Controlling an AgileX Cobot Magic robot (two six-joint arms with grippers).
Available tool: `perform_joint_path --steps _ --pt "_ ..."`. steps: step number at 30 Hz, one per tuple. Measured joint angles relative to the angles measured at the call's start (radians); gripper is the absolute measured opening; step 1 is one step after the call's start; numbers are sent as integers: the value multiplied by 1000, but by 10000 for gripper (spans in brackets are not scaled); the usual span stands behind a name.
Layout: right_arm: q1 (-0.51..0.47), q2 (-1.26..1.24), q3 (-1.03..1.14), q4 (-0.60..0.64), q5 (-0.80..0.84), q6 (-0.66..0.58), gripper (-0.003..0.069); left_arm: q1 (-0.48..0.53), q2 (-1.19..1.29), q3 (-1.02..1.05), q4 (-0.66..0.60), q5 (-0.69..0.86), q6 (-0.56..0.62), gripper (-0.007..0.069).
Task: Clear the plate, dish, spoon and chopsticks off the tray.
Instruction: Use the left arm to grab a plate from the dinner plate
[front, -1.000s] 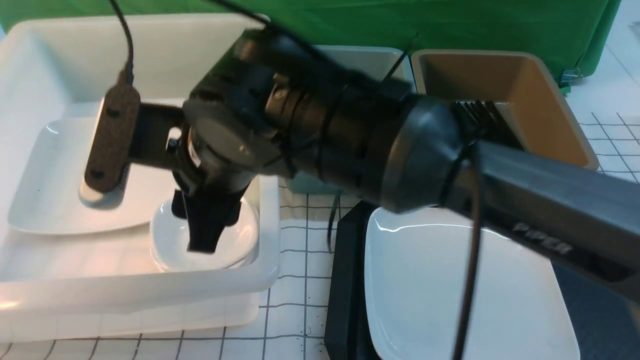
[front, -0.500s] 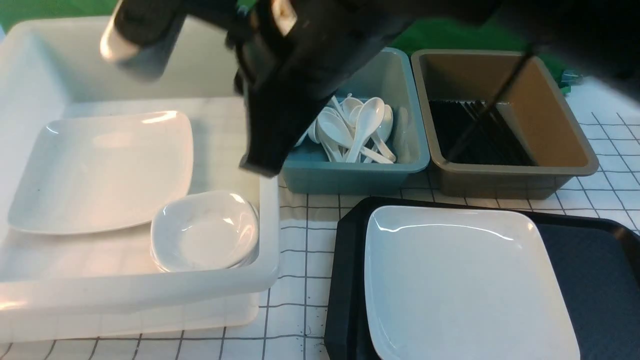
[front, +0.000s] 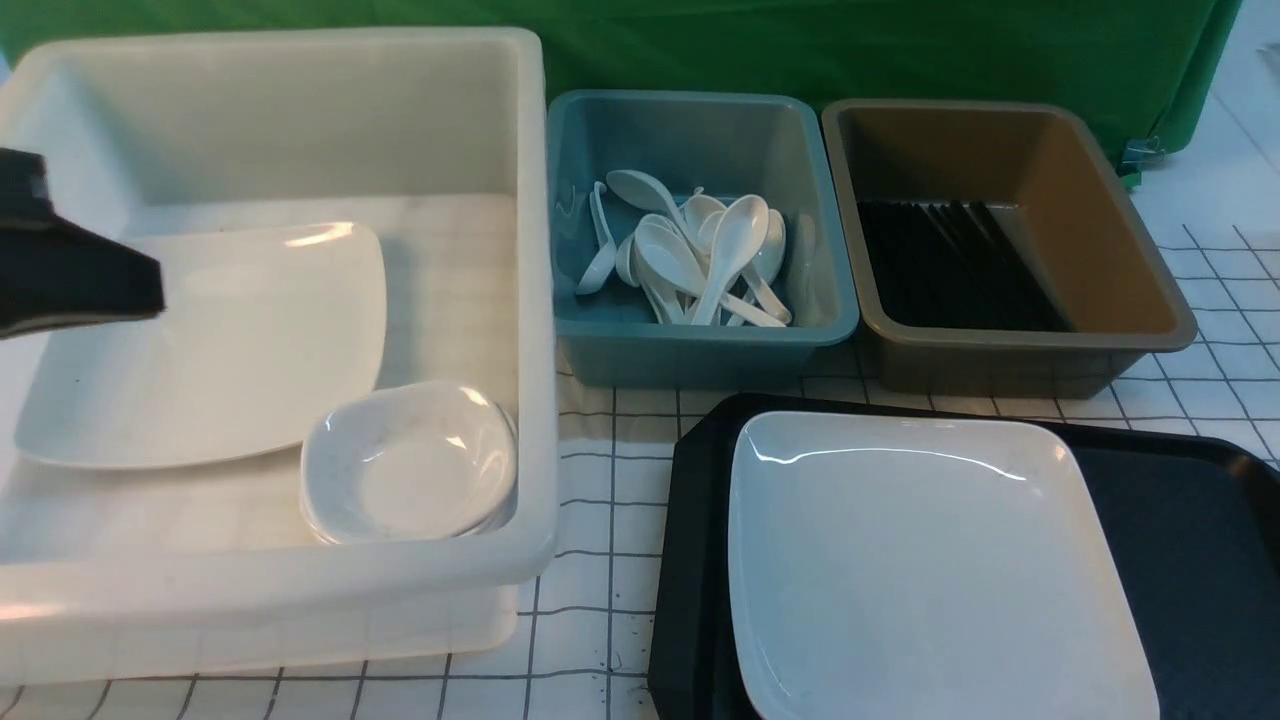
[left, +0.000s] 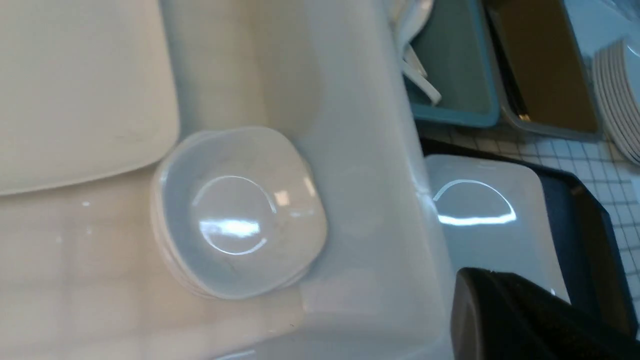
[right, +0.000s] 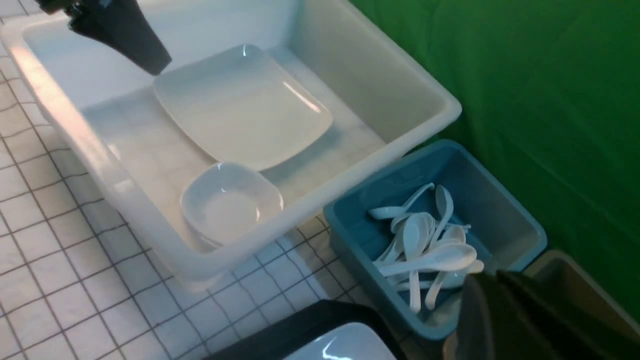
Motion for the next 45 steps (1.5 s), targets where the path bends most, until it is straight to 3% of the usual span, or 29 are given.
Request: perform_joint_path --steps 1,9,10,12,15,16,25,29,35,45 --pt "0 -10 9 0 0 3 6 -7 0 0 -1 0 -3 6" --pt "0 -433 444 -54 -123 223 6 -382 89 0 -8 -44 -129 8" --pt "0 -451 455 -56 -126 241 6 -392 98 0 -6 -46 -133 10" --pt "0 -552 613 -88 -125 361 6 -539 168 0 32 -79 -201 23" --pt "0 -598 709 -94 -101 420 6 -639 216 -10 79 -101 -267 36" --pt "0 -624 788 -95 -62 456 6 -740 279 -43 148 -112 -342 55" --pt "0 -636 939 -101 4 495 6 -1032 509 -207 293 -115 -586 170" --pt "0 -636 967 -116 6 498 6 -1103 634 -233 325 -120 -663 258" --pt "0 -636 973 -168 4 498 6 -1119 762 -233 414 -157 -786 368" --pt "0 -636 973 -171 3 513 9 -1119 855 -233 411 -268 -833 403"
